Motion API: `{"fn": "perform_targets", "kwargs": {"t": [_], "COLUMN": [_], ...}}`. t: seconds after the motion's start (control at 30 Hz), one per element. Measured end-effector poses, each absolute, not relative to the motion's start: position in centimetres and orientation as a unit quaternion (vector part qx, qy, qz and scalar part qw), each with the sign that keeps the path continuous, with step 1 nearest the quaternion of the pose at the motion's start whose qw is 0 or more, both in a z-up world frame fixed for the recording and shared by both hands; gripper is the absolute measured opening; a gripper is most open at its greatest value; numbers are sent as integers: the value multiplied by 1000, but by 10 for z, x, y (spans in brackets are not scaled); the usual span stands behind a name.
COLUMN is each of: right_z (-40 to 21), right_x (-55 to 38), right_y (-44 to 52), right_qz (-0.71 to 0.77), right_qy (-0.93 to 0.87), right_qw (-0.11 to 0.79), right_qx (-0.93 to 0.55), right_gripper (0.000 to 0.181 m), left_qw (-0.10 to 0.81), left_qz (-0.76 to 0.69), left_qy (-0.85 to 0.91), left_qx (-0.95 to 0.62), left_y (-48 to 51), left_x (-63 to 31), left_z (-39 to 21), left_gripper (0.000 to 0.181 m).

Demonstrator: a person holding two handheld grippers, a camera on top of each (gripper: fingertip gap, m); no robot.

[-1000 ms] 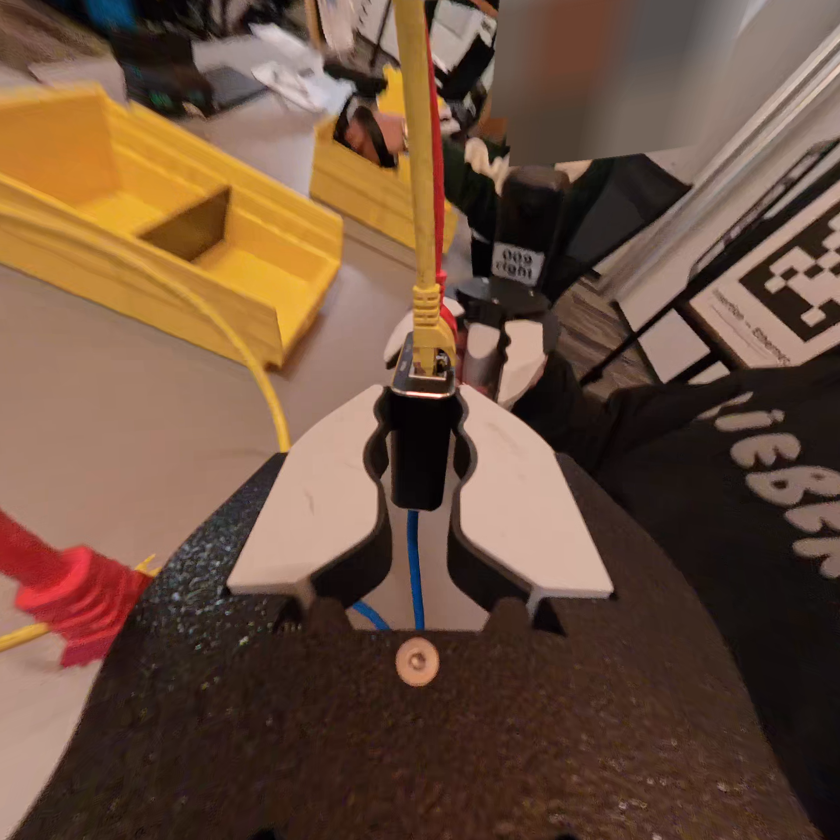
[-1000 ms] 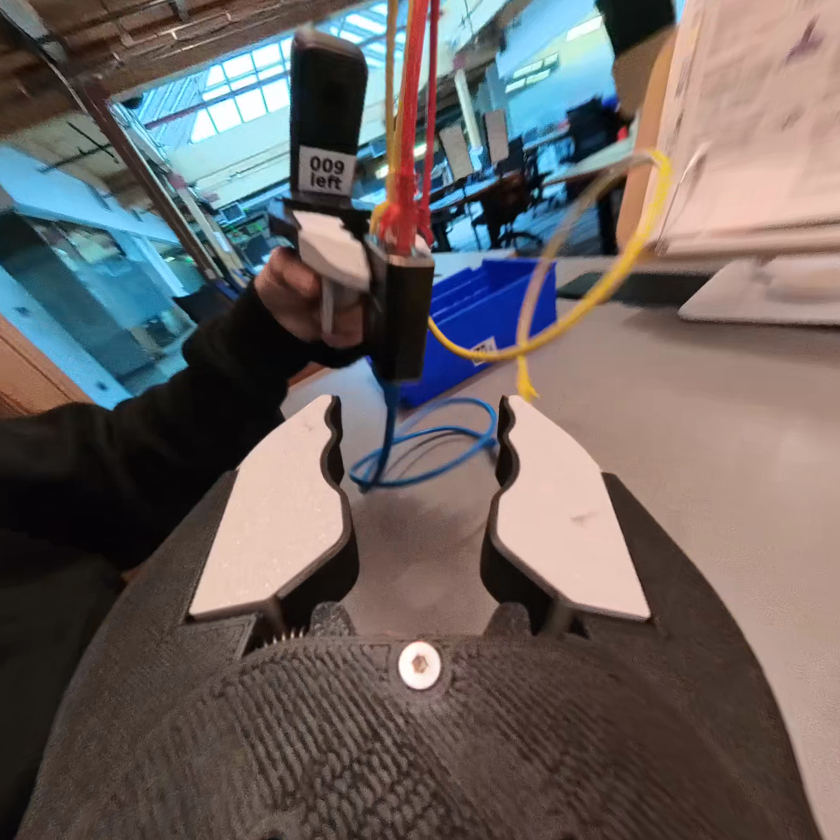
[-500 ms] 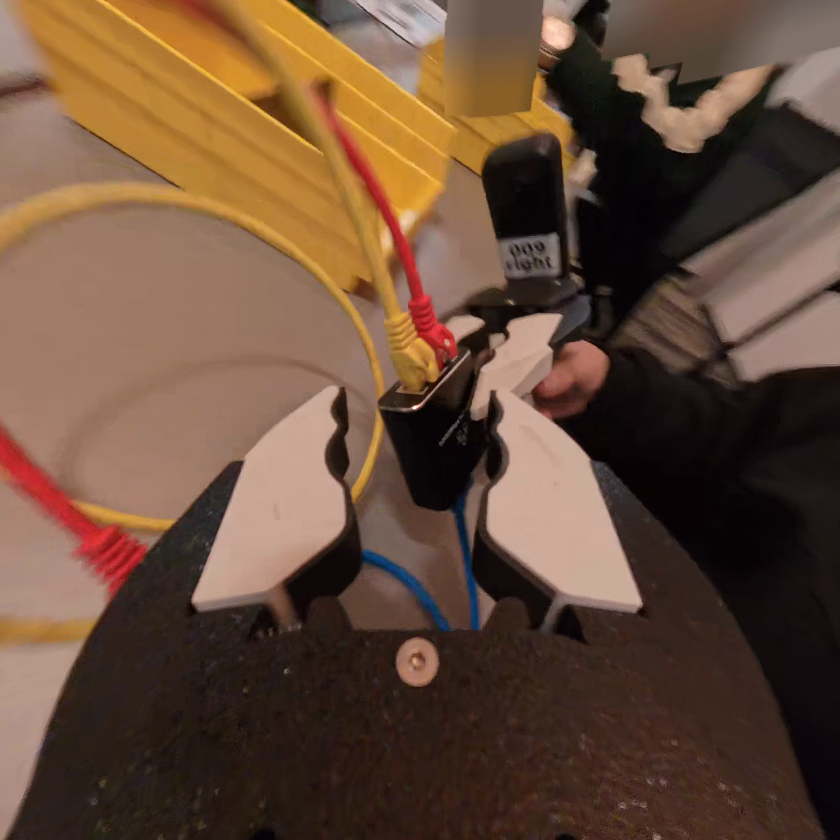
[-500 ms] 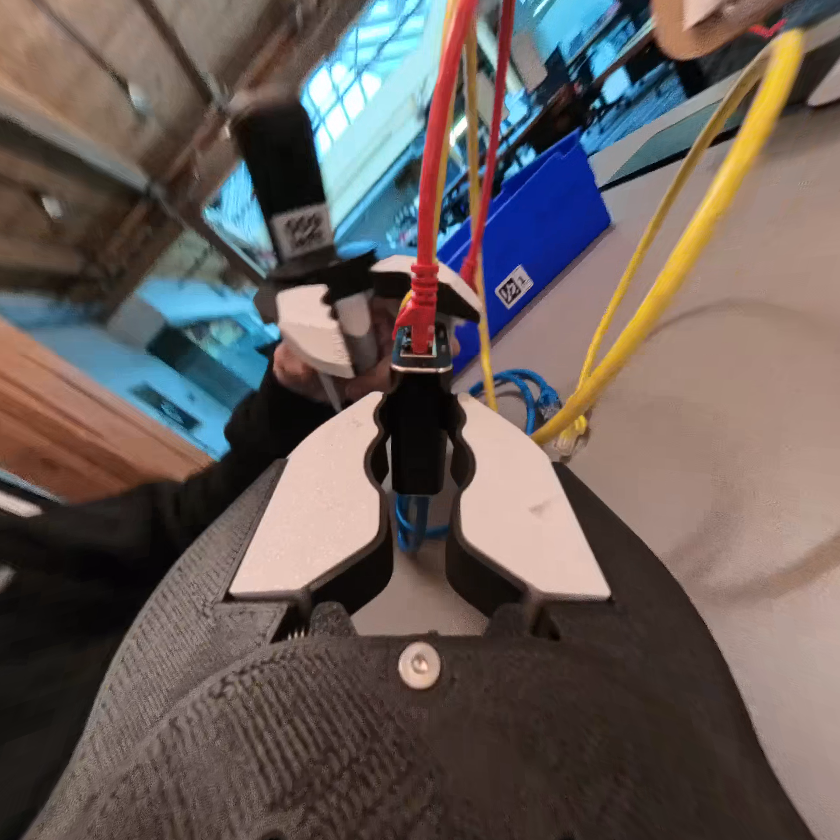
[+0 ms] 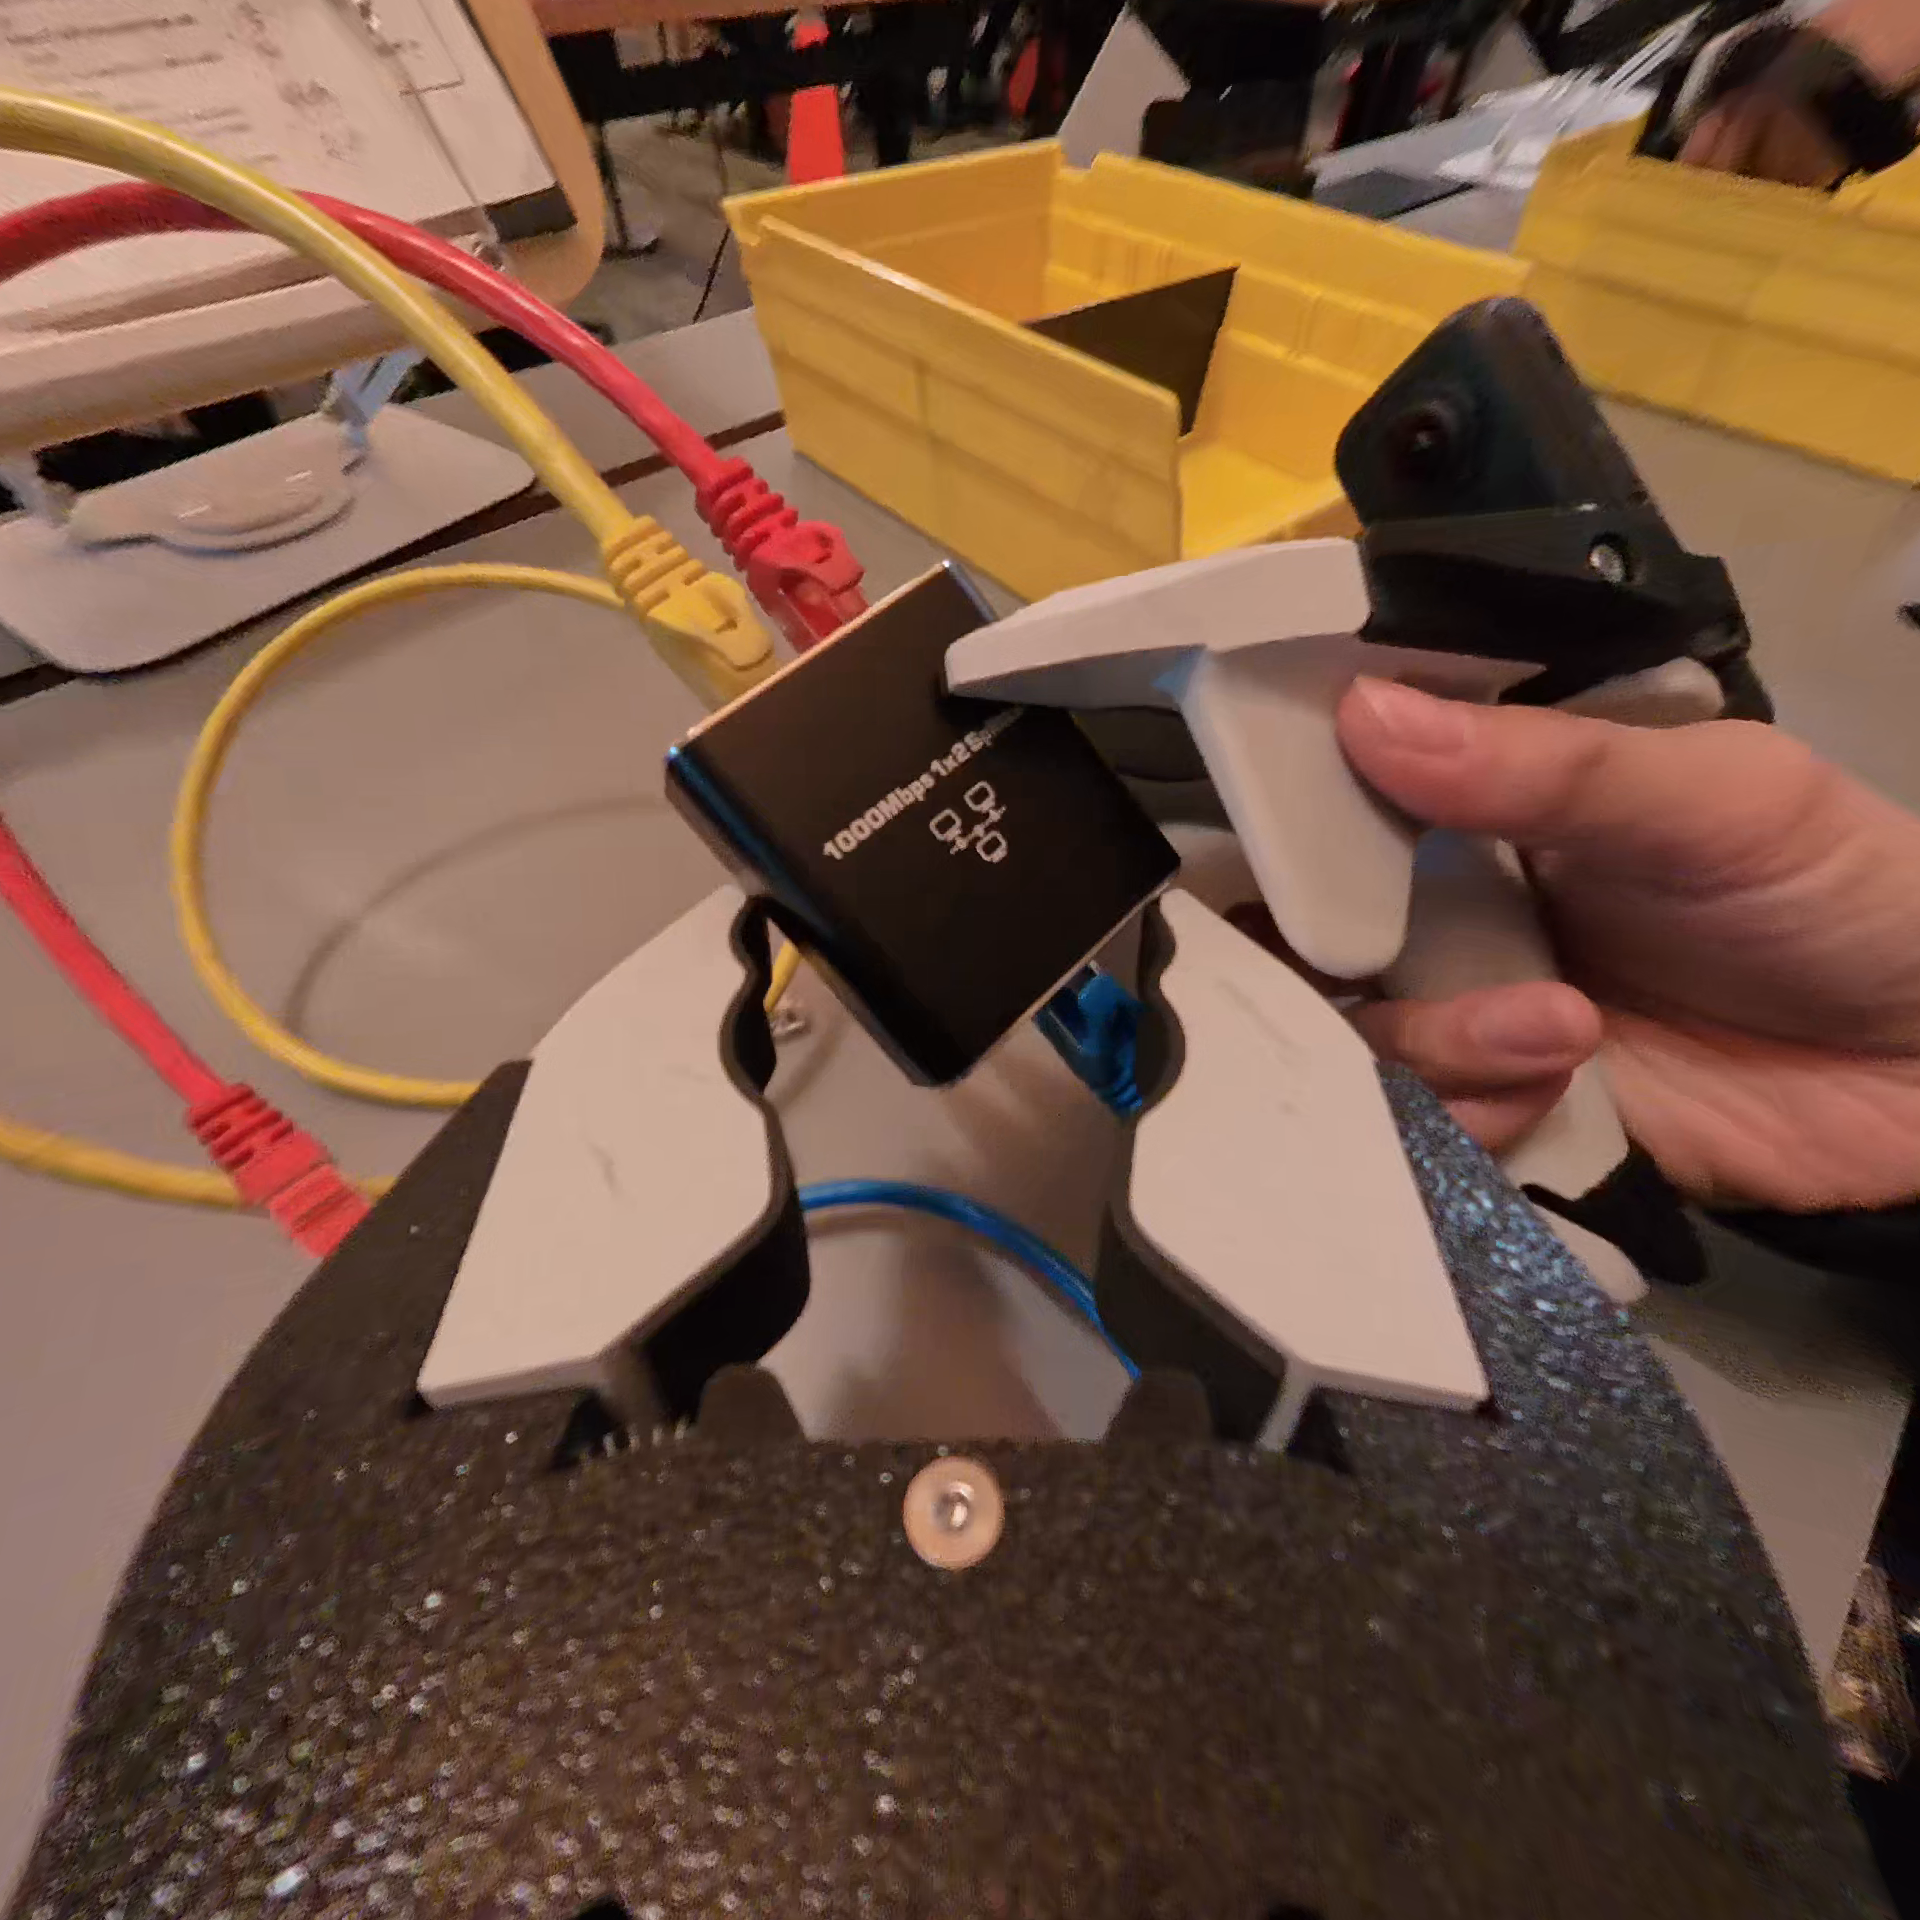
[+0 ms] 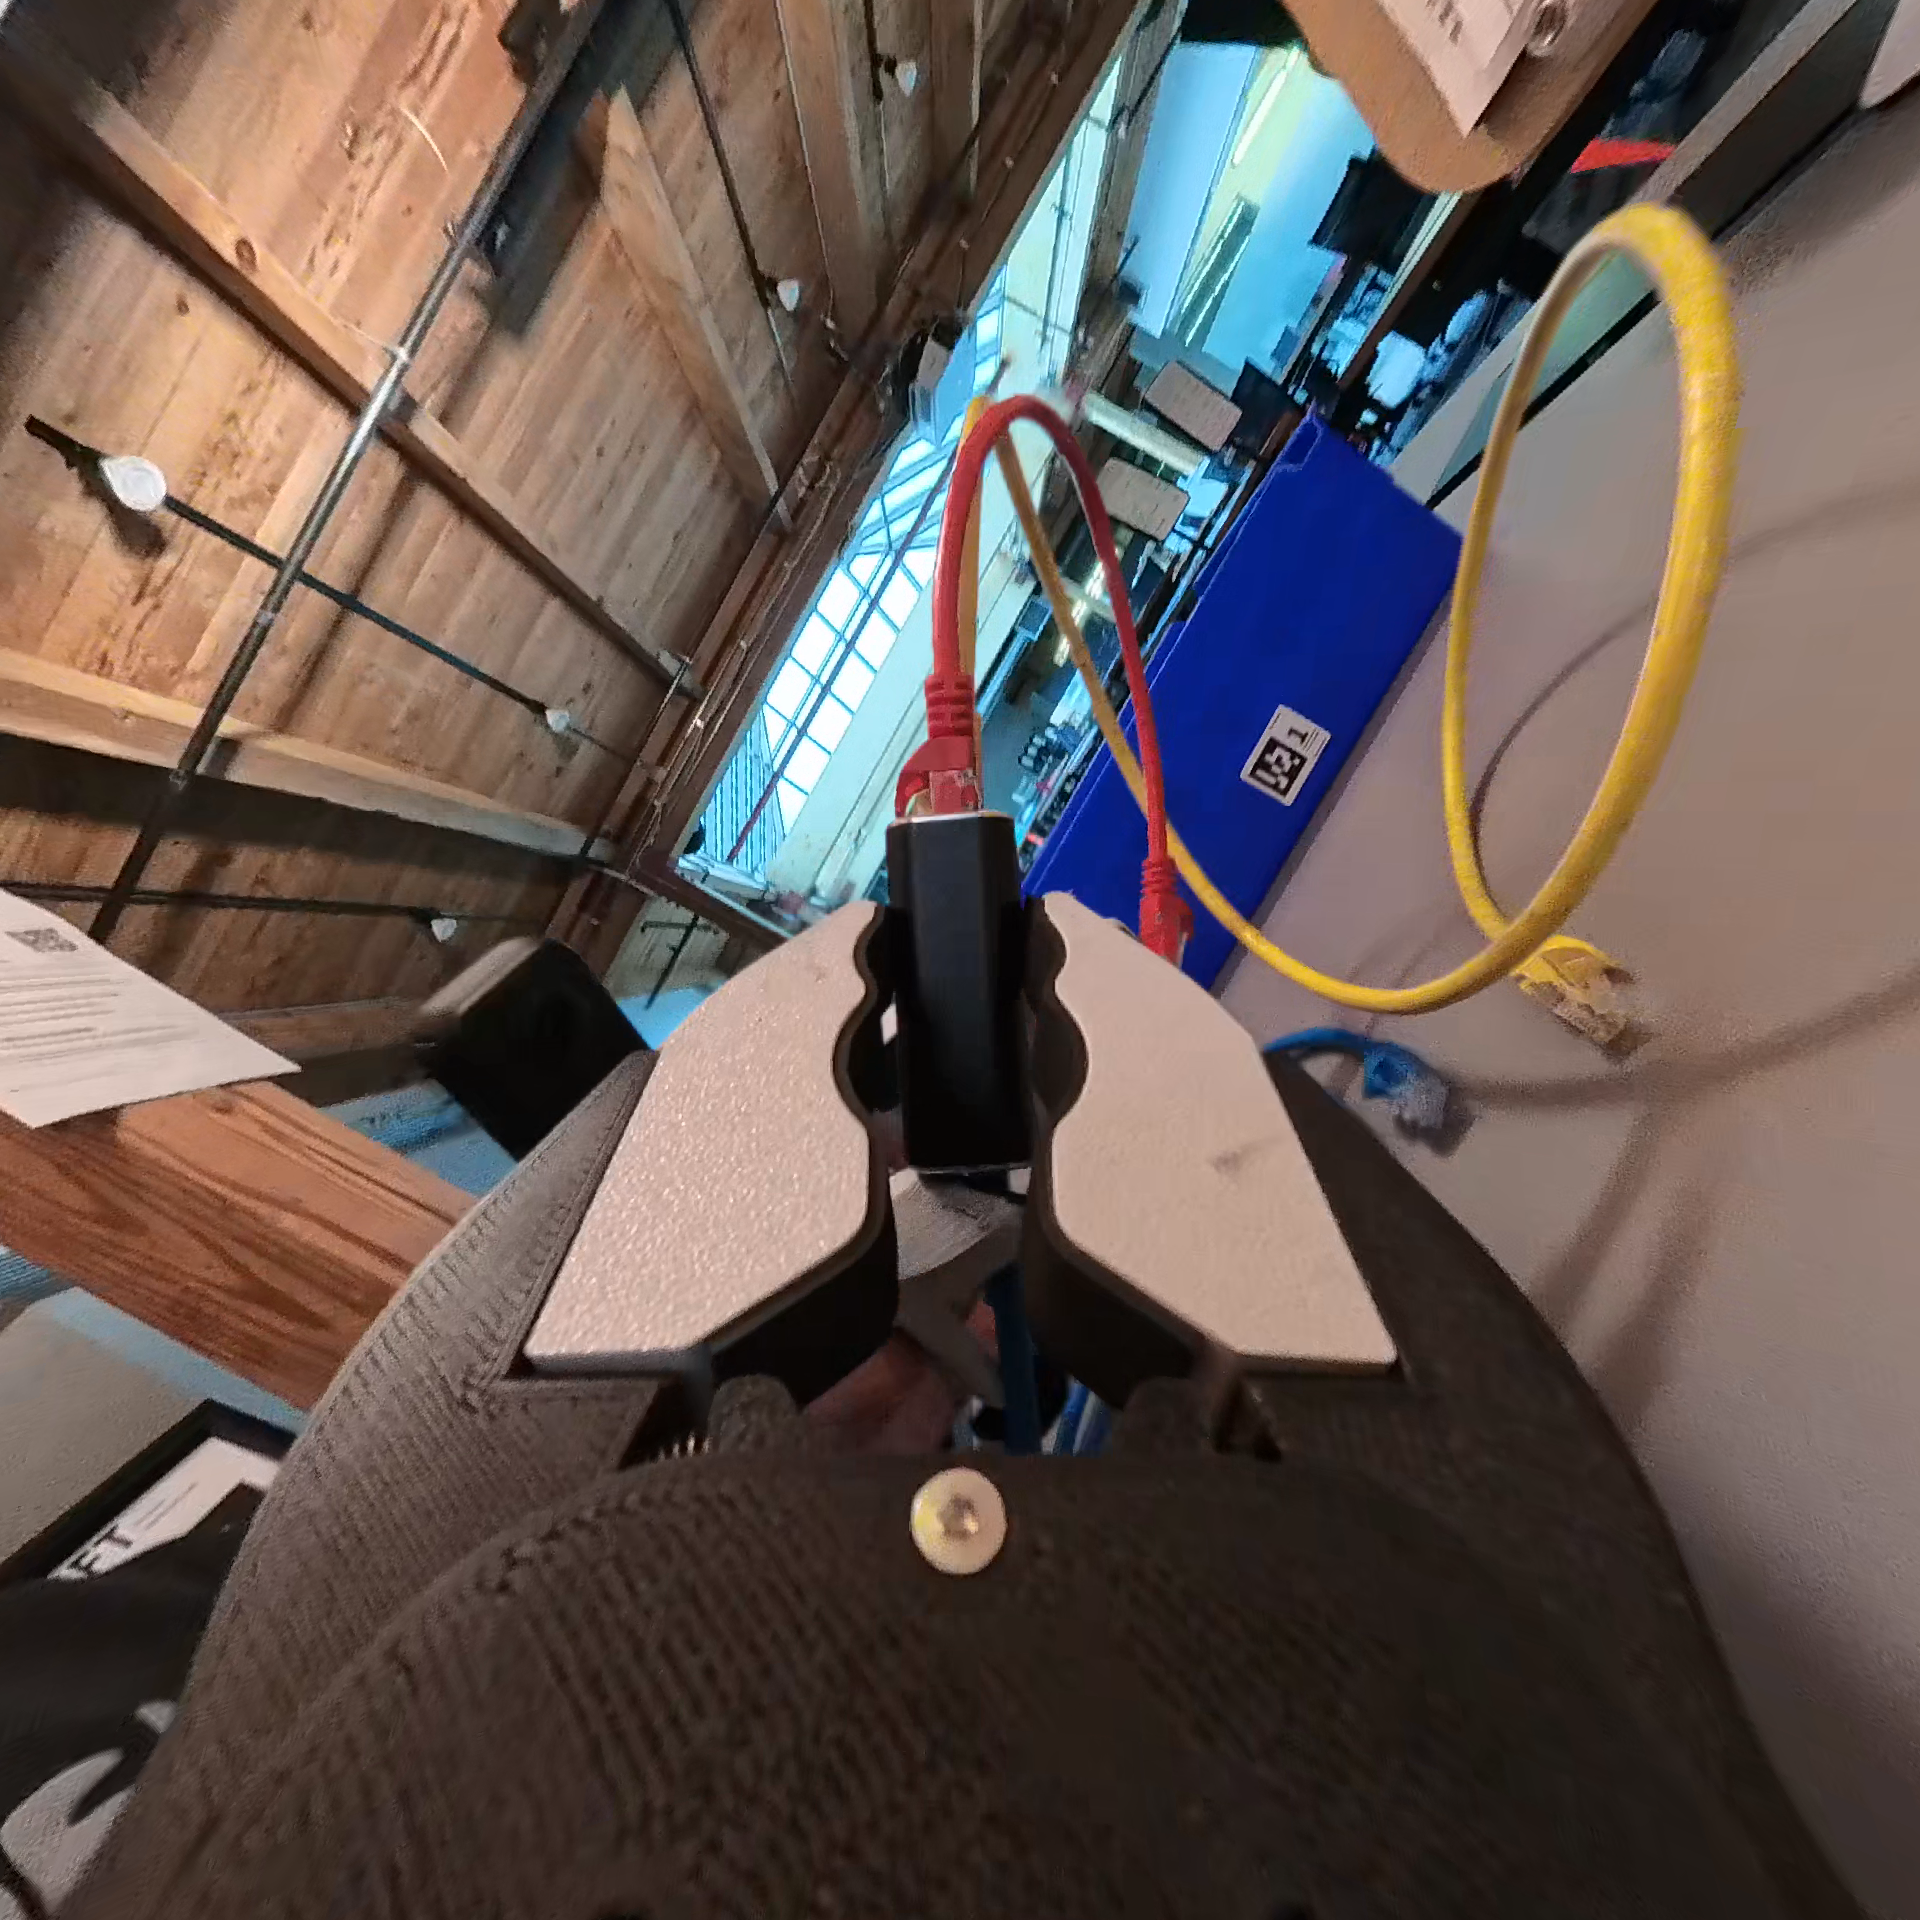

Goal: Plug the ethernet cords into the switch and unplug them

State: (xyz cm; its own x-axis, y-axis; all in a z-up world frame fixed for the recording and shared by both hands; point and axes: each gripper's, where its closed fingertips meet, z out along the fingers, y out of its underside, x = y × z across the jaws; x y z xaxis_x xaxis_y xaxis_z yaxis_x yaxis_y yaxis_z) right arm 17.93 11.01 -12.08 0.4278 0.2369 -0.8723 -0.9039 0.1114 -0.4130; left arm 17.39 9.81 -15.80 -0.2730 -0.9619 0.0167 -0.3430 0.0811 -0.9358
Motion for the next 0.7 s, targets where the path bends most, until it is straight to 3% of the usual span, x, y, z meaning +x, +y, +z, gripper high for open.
{"fn": "perform_targets", "kwargs": {"t": [0.2, 0.33, 0.37, 0.47, 0.53, 0.7], "right_z": [-113, -121, -124, -128, -127, -142], "right_x": [171, 172, 169, 152, 134, 154], "right_y": [98, 97, 96, 95, 94, 109], "right_qz": [425, 348, 334, 346, 385, 392], "right_qy": [237, 185, 165, 106, 60, 126], "right_qw": [671, 653, 645, 612, 595, 599], "right_qx": [-559, -646, -667, -704, -703, -687], "right_gripper": [25, 71, 74, 65, 29, 25], "left_qw": [293, 277, 275, 273, 283, 368], "left_qz": [-516, -516, -499, -432, -376, -316], "left_qy": [705, 752, 773, 837, 867, 851], "left_qx": [-388, -302, -278, -196, -162, -199], "left_y": [89, 86, 86, 88, 93, 121], "left_x": [169, 158, 154, 141, 138, 156], "left_z": [-153, -146, -149, -162, -172, -170], "left_gripper": [60, 60, 60, 60, 60, 64]}}
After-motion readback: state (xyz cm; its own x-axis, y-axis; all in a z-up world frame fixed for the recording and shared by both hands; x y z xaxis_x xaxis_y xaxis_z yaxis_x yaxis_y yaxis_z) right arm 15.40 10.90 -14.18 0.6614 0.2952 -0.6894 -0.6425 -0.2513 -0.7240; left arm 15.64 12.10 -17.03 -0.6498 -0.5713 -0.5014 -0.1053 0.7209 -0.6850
